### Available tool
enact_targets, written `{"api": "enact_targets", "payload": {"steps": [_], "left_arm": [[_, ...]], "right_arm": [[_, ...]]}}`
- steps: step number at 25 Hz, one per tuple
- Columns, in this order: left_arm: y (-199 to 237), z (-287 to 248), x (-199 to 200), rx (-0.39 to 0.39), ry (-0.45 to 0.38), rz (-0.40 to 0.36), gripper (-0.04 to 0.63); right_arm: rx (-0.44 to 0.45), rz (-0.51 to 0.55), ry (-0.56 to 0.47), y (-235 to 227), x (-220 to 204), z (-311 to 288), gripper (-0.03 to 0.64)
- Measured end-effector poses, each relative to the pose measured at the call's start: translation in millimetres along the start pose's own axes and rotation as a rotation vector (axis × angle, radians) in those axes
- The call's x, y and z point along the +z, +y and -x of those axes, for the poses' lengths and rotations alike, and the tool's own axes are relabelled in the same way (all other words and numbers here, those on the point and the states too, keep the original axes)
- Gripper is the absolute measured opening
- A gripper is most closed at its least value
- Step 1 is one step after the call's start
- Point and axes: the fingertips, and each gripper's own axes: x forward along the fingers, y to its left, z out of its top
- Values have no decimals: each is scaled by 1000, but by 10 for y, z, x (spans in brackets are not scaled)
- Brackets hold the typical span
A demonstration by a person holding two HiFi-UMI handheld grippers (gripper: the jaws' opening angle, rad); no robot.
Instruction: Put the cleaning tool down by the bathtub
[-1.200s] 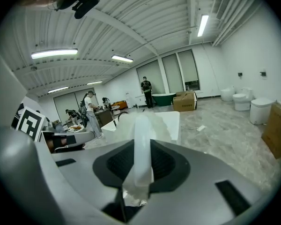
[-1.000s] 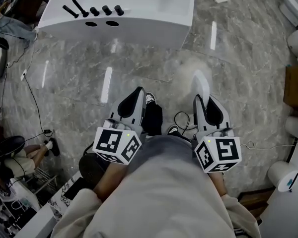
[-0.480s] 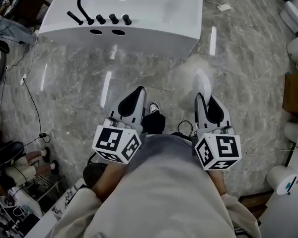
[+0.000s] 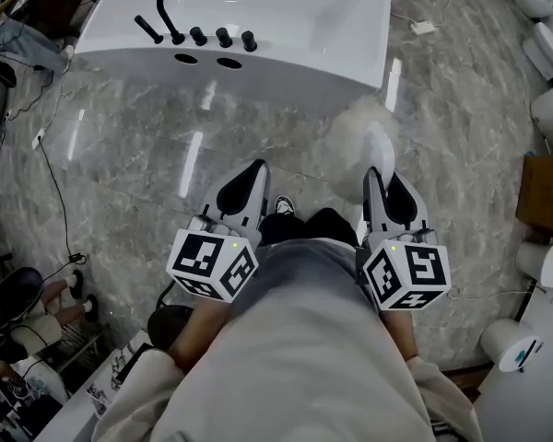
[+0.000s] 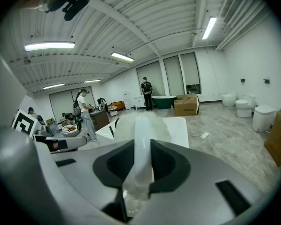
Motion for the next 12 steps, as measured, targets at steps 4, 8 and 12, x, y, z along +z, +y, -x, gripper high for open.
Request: {"api": "enact_targets", "payload": {"steps": [4, 8, 12], "left_arm": [[91, -34, 29, 3, -7, 16, 9], [146, -96, 89, 8, -17, 14, 9], [196, -197, 162, 15, -22, 25, 9]], "right_arm": [[10, 12, -3, 52, 75, -113, 74], [15, 14, -3, 49, 140, -232, 74], [25, 22, -8, 32, 249, -366, 74]]}}
